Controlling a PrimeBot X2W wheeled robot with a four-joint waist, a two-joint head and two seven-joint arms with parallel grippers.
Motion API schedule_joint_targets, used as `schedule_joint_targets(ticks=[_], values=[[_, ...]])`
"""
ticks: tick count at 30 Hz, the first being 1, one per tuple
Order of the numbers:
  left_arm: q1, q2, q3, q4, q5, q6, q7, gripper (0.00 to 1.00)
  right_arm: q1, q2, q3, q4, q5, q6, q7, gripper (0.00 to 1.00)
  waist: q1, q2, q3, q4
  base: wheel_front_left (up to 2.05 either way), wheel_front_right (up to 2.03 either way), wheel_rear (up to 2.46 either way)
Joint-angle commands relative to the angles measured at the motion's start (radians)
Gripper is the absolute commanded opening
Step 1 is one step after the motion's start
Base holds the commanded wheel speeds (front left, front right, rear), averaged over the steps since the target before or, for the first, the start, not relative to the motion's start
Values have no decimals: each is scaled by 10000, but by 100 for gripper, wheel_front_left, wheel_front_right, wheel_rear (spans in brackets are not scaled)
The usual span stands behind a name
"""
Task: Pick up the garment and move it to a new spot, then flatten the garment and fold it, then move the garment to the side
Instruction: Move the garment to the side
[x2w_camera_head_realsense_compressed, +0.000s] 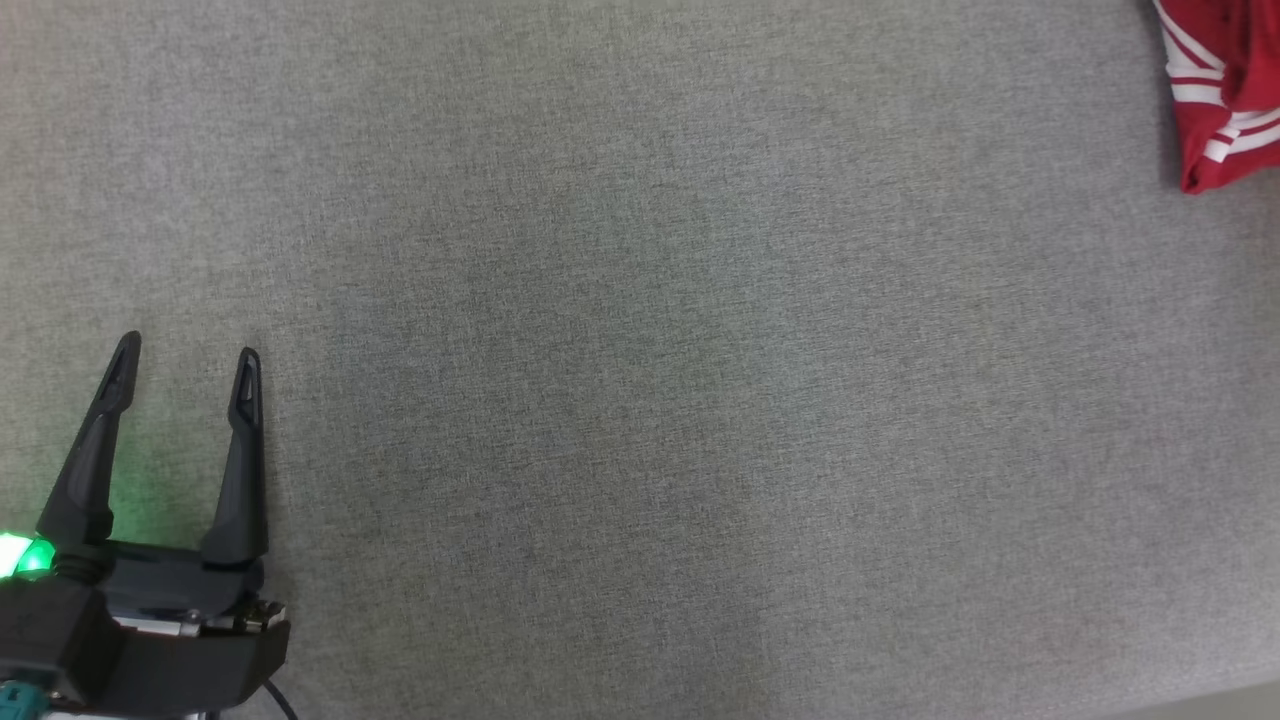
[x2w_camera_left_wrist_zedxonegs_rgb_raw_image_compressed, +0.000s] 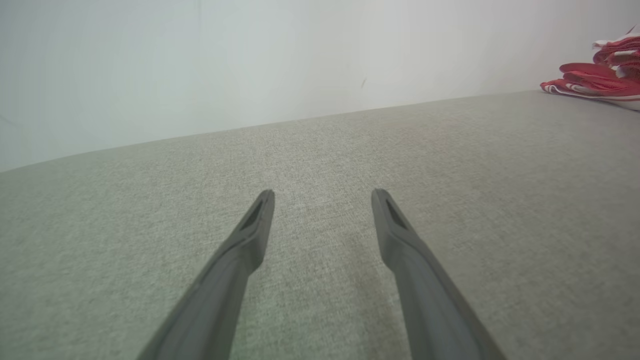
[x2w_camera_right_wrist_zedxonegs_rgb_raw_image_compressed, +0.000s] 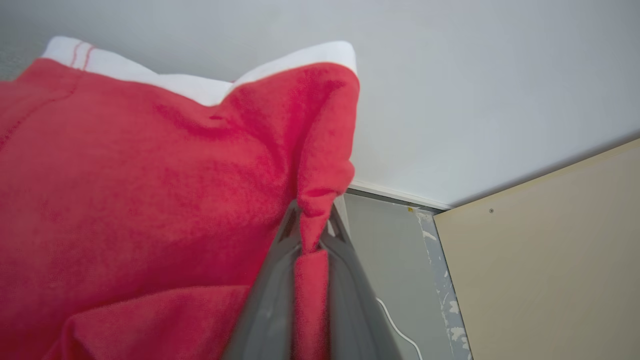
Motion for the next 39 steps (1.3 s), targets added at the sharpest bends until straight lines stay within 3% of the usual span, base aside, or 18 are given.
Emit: schedule_joint_targets(ticks=[1,5,6,7,15,25,39], values=[[116,37,32,-23,-3,42,6,100,-74,-27,-5,107,-75,-30,38,0,0,0,46,30,0,0,0],[104,72,72,-50,-46,96,2,100,-286,20,-80,356,-353,-30,-104,0,0,0,130,32,0,0,0],[93,79,72,-49,-49,106,2,100,-317,37,-116,387,-441,-30,-219,44,0,0,145,28,0,0,0],[81,85,70,-44,-55,119,2,100,-301,81,-114,425,-501,-30,-279,100,0,0,153,21,0,0,0],[60,24,14,211,-160,191,-18,100,-450,440,-390,554,-825,-30,-998,100,0,0,-104,-50,0,0,0],[345,-465,-154,847,-306,296,-90,100,92,1209,-828,-12,-508,-30,-2341,100,0,0,-1479,391,0,0,0],[1003,-1004,-126,1349,-439,397,-86,100,2671,3140,-1770,-1000,-617,-30,-3932,100,0,0,-3521,1139,0,0,0]])
